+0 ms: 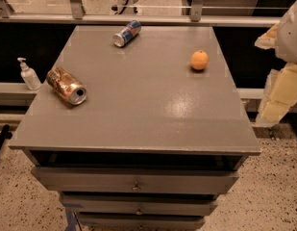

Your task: Pick orange

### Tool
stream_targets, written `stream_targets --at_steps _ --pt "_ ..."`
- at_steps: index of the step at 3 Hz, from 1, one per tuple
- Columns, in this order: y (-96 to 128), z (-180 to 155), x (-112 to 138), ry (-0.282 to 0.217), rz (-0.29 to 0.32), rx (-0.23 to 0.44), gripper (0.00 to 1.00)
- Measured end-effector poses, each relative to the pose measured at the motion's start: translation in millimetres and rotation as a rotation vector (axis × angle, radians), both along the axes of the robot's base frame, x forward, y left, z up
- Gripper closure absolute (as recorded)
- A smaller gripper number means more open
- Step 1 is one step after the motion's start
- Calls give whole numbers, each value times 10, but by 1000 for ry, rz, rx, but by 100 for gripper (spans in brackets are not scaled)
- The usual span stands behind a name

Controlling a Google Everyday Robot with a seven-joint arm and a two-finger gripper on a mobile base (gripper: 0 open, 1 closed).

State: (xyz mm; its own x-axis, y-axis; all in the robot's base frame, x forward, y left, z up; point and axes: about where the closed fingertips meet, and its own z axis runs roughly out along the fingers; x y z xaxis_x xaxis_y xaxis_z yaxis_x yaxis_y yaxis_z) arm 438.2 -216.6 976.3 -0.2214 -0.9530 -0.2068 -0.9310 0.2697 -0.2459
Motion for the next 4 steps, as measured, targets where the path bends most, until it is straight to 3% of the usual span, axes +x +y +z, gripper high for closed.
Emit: stream_targets --at_steps 1,2,3,4 --pt "0 0 0 0 0 0 0" --pt "-40 -41 112 -12 0 44 0" --pt "-133 -217 496 -48 -3 148 0" --pt "-155 -492 1129 -96 -39 281 0"
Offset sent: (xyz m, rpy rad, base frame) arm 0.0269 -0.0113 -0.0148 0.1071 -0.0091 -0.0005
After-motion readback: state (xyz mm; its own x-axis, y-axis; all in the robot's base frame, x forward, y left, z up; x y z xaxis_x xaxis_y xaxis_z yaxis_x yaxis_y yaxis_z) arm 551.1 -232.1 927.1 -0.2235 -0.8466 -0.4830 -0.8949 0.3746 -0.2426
